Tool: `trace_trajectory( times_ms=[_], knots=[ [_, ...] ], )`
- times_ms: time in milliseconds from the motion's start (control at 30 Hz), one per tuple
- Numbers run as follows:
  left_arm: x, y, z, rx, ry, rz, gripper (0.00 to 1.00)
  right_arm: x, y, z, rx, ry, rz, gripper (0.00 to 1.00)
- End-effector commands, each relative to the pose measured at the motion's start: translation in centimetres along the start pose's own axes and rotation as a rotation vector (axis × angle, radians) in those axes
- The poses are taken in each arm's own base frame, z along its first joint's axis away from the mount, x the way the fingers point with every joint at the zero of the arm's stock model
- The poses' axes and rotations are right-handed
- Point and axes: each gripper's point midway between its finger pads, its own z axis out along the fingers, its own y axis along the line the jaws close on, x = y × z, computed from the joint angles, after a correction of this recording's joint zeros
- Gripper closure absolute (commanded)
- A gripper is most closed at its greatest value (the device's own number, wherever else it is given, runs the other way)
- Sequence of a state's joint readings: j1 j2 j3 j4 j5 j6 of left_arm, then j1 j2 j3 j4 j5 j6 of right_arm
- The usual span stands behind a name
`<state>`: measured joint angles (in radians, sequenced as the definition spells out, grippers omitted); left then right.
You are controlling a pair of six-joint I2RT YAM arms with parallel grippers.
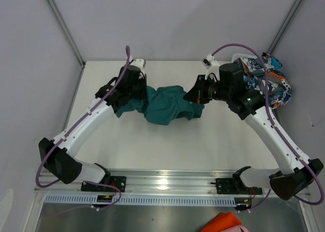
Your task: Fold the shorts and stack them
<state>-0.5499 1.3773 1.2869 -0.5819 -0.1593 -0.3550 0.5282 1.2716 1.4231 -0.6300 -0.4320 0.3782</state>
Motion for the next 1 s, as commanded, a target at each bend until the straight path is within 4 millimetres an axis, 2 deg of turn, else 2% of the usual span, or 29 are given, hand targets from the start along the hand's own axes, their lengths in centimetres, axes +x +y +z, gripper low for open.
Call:
trace_trajectory(
  times_ms=[0, 33, 67, 100, 133, 167, 200, 233, 267, 333, 400, 467, 500, 533, 567, 600, 633, 667, 700, 733, 767, 800, 900, 967],
  knots=[
    [-3.8, 0.6, -2.0, -0.037, -0.012, 0.091, 0.99, -4.0, 0.1, -2.3, 0.021, -0.161, -0.017, 1.00],
    [-4.7, 0.0, -1.6, 0.028, 0.001, 0.088, 1.00, -4.9, -1.6, -2.7, 0.065, -0.188, 0.008, 1.00],
    [-6.0, 2.0, -0.8, 0.019, 0.009, 0.040, 1.00, -5.4, -2.4, -2.6, 0.079, -0.198, 0.025, 1.00],
    [-5.1, 3.1, 1.8, 0.008, 0.071, 0.005, 1.00, -5.5, -3.7, -2.0, 0.103, -0.194, 0.050, 1.00],
    [-5.5, 3.7, 2.8, 0.015, 0.083, -0.021, 0.90, -6.1, -5.3, -1.9, 0.138, -0.208, 0.082, 1.00],
    [-6.0, 5.5, 4.1, -0.022, 0.089, -0.047, 0.79, -6.2, -6.3, -1.5, 0.161, -0.206, 0.097, 1.00],
    [-4.2, 6.7, 7.0, -0.058, 0.165, -0.056, 0.63, -6.0, -7.7, -0.6, 0.193, -0.189, 0.119, 1.00],
    [-4.3, 7.4, 8.0, -0.083, 0.180, -0.063, 0.44, -5.9, -8.5, -0.3, 0.214, -0.183, 0.137, 1.00],
    [-4.3, 9.6, 8.3, -0.199, 0.206, -0.062, 0.39, -5.8, -9.3, -0.1, 0.234, -0.180, 0.150, 1.00],
    [-3.3, 11.6, 9.7, -0.322, 0.253, -0.067, 0.31, -5.2, -10.9, 0.5, 0.271, -0.174, 0.172, 1.00],
    [-3.5, 13.2, 9.3, -0.418, 0.240, -0.064, 0.21, -4.9, -11.8, 0.3, 0.291, -0.180, 0.186, 1.00],
    [-4.0, 13.6, 8.5, -0.436, 0.198, -0.082, 0.18, -4.4, -12.7, 0.2, 0.312, -0.180, 0.196, 1.00],
    [-4.3, 13.2, 8.3, -0.417, 0.179, -0.092, 0.13, -4.5, -13.1, -0.1, 0.323, -0.187, 0.198, 1.00],
    [-3.8, 12.9, 8.3, -0.398, 0.175, -0.100, 0.11, -4.3, -13.4, -0.1, 0.329, -0.184, 0.201, 1.00],
    [-4.5, 12.5, 7.7, -0.369, 0.125, -0.125, 0.11, -4.1, -13.6, -0.1, 0.336, -0.179, 0.201, 1.00],
    [-3.4, 11.9, 7.8, -0.326, 0.138, -0.140, 0.10, -3.9, -13.9, -0.1, 0.343, -0.177, 0.199, 1.00],
    [-3.8, 11.4, 7.7, -0.295, 0.108, -0.156, 0.10, -3.8, -14.0, -0.2, 0.348, -0.176, 0.198, 1.00],
    [-5.6, 10.7, 6.7, -0.254, 0.020, -0.193, 0.10, -3.6, -14.2, -0.1, 0.355, -0.170, 0.199, 1.00],
    [-2.6, 11.0, 7.2, -0.252, 0.067, -0.203, 0.10, -3.4, -14.3, -0.1, 0.356, -0.168, 0.192, 1.00],
    [-3.5, 10.3, 7.3, -0.201, 0.012, -0.218, 0.10, -3.2, -14.5, -0.1, 0.362, -0.162, 0.194, 1.00],
    [-4.0, 10.3, 6.5, -0.181, -0.026, -0.247, 0.10, -2.8, -14.8, -0.1, 0.369, -0.156, 0.195, 1.00],
    [-0.9, 10.3, 7.2, -0.156, 0.031, -0.265, 0.10, -2.6, -14.9, -0.1, 0.372, -0.153, 0.185, 1.00],
    [0.6, 9.3, 8.2, -0.051, 0.035, -0.314, 0.10, -1.5, -15.3, -0.3, 0.379, -0.140, 0.178, 1.00],
    [2.6, 8.4, 9.1, 0.013, 0.076, -0.338, 0.10, -1.0, -15.5, -0.2, 0.381, -0.142, 0.176, 1.00]
  ],
)
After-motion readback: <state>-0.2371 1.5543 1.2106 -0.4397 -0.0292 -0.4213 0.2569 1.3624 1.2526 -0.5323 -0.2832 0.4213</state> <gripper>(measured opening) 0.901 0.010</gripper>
